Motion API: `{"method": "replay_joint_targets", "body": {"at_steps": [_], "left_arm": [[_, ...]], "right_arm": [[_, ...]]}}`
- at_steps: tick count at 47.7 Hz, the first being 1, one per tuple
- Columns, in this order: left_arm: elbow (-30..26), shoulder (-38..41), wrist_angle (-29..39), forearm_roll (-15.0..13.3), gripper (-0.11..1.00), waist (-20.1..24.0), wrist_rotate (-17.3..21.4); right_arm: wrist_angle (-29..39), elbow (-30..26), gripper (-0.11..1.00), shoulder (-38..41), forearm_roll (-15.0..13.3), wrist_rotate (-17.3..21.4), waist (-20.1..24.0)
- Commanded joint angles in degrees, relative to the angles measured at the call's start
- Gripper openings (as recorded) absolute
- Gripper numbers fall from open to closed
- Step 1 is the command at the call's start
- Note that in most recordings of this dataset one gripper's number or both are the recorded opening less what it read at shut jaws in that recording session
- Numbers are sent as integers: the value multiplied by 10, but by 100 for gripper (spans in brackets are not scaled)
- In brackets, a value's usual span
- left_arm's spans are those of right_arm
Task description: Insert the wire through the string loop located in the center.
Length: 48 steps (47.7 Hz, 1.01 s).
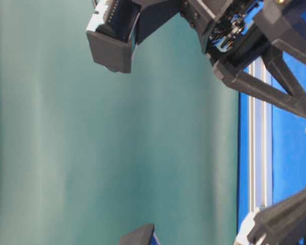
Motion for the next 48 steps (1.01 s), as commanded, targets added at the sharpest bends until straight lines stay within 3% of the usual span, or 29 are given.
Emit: {"method": "replay_joint_targets", "body": {"at_steps": [1, 14, 31, 48], "left_arm": [[12, -33, -3, 1, 8, 0, 0], [100, -106, 13, 1, 8, -11, -6], [212, -253, 95, 1, 8, -23, -11], [280, -392, 145, 1, 8, -23, -23]], "right_arm": [[-2, -5, 89, -7, 2, 1, 2], [1, -5, 89, -10, 2, 0, 9], [1, -11, 89, -18, 2, 0, 9], [-2, -13, 89, -18, 0, -2, 9]]}}
